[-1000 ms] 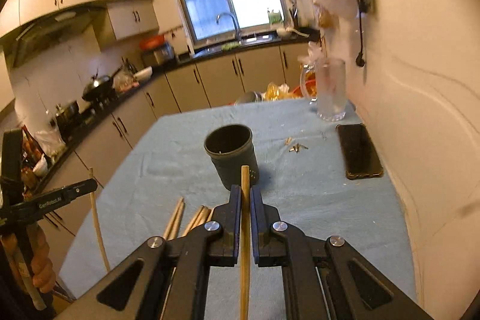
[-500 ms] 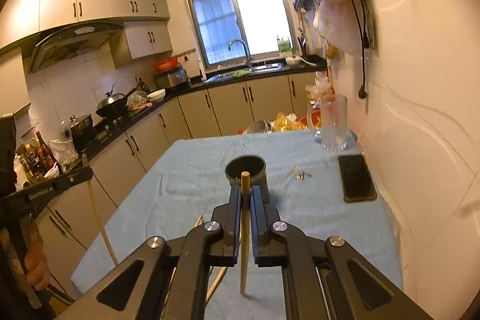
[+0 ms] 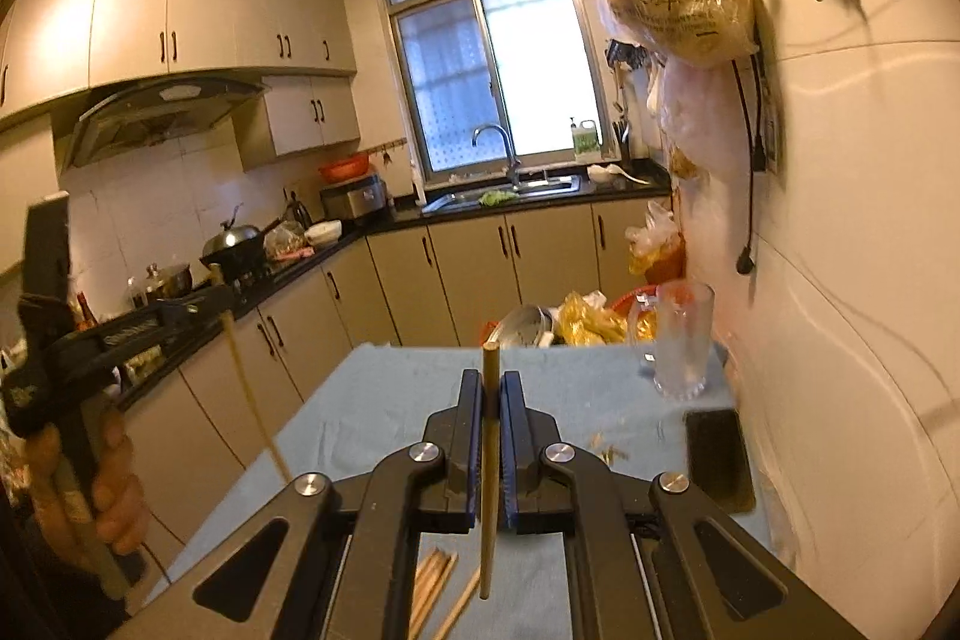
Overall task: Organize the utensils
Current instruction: 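Lift the left gripper's chopstick over the green holder cup while the right gripper carries its chopstick there, then open the left gripper to drop its chopstick into the cup while the right gripper releases its chopstick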
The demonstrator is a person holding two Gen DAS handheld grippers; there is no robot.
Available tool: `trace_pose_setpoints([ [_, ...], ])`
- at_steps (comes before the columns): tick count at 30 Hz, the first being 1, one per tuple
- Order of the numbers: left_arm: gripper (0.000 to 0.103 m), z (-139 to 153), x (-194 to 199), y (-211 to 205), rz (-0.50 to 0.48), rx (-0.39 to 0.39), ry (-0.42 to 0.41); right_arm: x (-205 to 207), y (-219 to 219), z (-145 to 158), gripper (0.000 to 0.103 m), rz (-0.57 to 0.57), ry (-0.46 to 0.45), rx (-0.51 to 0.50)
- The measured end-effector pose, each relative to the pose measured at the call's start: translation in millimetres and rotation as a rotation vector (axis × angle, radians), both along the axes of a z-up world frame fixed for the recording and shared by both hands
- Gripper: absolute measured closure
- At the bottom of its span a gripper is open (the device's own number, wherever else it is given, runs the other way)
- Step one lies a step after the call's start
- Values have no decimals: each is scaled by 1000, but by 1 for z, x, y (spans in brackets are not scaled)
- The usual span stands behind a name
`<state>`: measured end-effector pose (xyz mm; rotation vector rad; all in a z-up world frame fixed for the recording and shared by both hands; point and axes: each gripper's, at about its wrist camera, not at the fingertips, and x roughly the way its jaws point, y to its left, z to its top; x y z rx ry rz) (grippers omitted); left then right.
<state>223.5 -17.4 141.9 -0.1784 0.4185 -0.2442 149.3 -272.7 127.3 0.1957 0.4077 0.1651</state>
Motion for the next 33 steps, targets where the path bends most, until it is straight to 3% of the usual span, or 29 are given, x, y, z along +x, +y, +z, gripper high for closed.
trace_pose_setpoints([
  [13,96,-10,78,-47,16,-58,-11,86,-26,15,96,-10,-58,119],
  [17,96,-32,90,-57,9,-73,-2,105,-23,-6,96,1,-22,134],
  [25,95,-74,90,-75,-16,-7,59,130,-17,-67,96,7,93,156],
  [33,95,-95,81,-83,-38,45,123,132,-20,-94,95,-4,140,157],
])
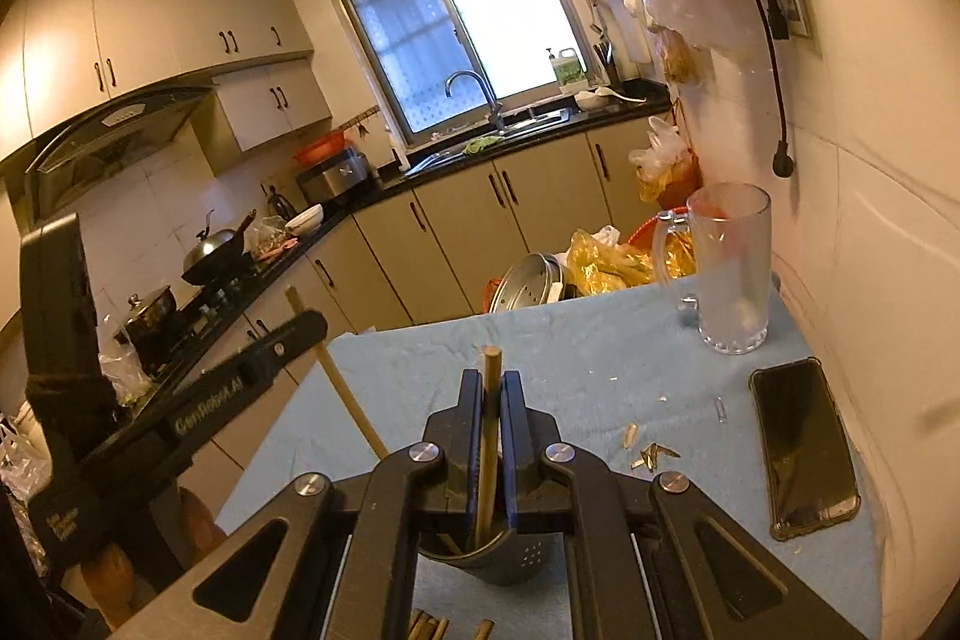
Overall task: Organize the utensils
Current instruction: 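Open the left gripper to drop its chopstick into the cup while the right gripper releases its chopstick, then close the left gripper on another chopstick while the right gripper grasps a chopstick too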
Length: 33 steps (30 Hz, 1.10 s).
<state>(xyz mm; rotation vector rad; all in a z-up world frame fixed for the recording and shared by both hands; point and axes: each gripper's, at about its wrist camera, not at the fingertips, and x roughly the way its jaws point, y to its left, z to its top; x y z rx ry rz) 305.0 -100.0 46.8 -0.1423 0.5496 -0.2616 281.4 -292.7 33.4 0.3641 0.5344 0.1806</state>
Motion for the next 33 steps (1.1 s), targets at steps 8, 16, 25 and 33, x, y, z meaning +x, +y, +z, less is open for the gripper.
trace_pose_setpoints([
  [8,45,21,-17,6,-16,26,-7,-11,-3,4,77,-39,23,16],
  [16,32,54,-104,71,56,98,-1,-103,10,49,37,-73,-75,-48],
  [25,31,-9,-198,133,137,217,144,-200,49,10,33,9,29,-53],
  [33,31,-46,-238,146,119,175,251,-227,63,-29,34,30,150,-68],
])
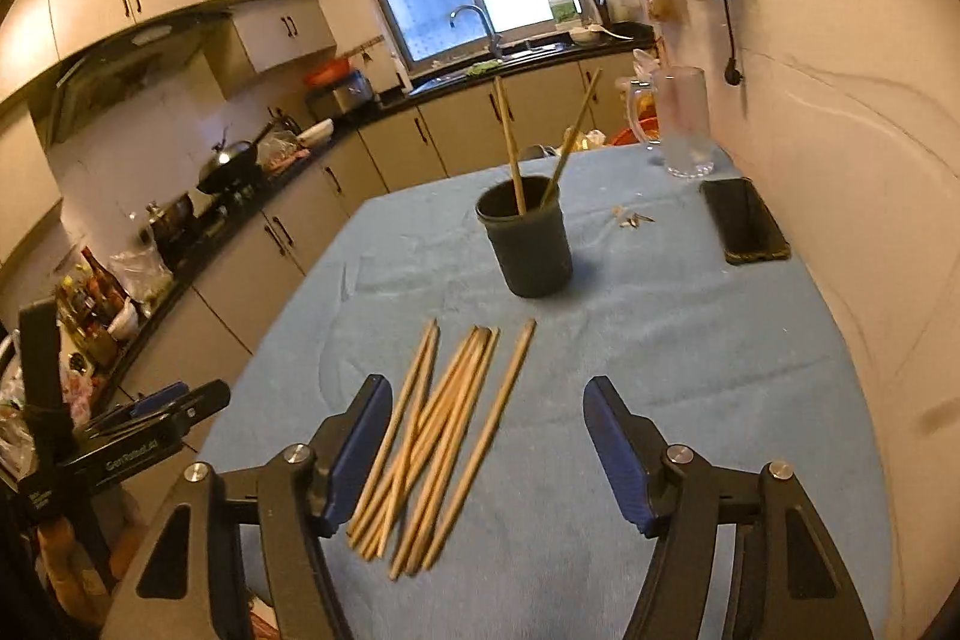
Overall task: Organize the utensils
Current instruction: 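Close the left gripper on another chopstick while the right gripper grasps a chopstick too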
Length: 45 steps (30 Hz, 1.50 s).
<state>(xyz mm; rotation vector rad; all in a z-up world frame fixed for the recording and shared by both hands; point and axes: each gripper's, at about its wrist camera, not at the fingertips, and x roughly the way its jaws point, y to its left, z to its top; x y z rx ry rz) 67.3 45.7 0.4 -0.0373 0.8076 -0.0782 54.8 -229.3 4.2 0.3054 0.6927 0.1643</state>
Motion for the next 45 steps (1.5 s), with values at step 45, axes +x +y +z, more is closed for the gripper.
trace_pose_setpoints([
  [45,49,-110,170,-64,-192,-53,355,169,24,-101,66,36,314,-69],
])
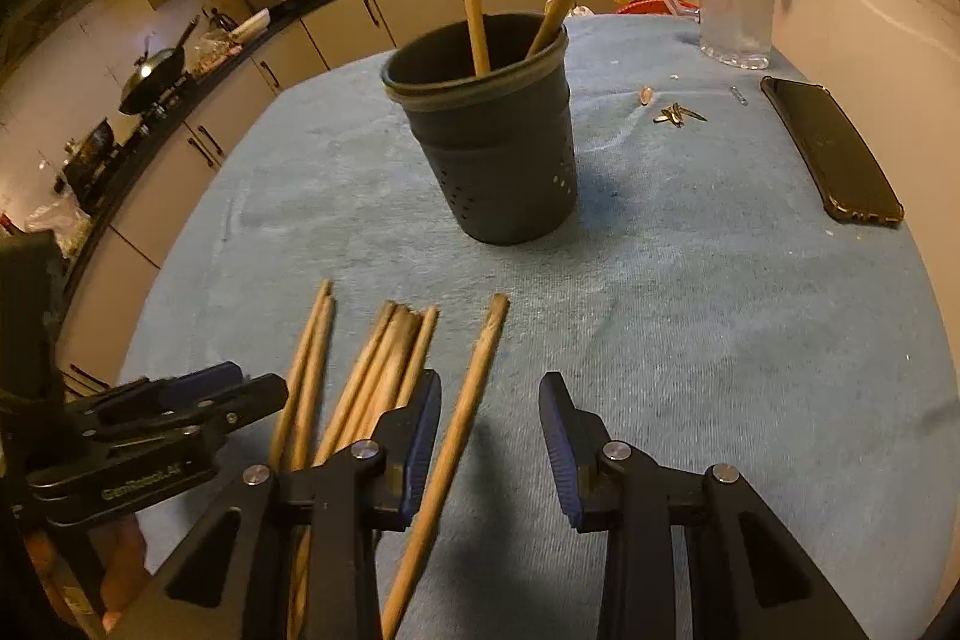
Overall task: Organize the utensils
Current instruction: 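Close the left gripper on another chopstick while the right gripper grasps a chopstick too, then raise the left gripper's chopstick above the holder cup while the right gripper carries its chopstick over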
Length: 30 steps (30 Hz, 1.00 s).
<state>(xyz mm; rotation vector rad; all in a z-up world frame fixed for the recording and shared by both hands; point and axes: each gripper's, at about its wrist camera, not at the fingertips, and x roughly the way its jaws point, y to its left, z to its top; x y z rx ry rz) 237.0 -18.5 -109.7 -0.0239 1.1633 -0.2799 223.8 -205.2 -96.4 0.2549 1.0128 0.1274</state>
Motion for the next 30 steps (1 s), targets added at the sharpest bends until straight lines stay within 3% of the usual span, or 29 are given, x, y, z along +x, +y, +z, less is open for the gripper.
trace_pose_setpoints([
  [4,60,-3,10,-10,-9,52,8,13,3,-9,68,7,25,-33],
  [11,62,-5,27,-33,-61,183,-3,28,15,-17,71,34,78,-54],
  [14,63,-4,38,-36,-56,183,2,36,22,-19,70,45,86,-104],
  [17,73,-3,41,-34,-51,205,-15,43,30,-20,71,76,79,-158],
  [19,84,-3,40,-34,-61,227,-43,45,37,-20,81,103,71,-226],
  [22,93,-2,35,-30,-70,235,-65,39,37,-20,88,120,57,-257],
  [30,97,0,12,-9,-48,256,-56,16,24,-20,95,122,70,-251],
])
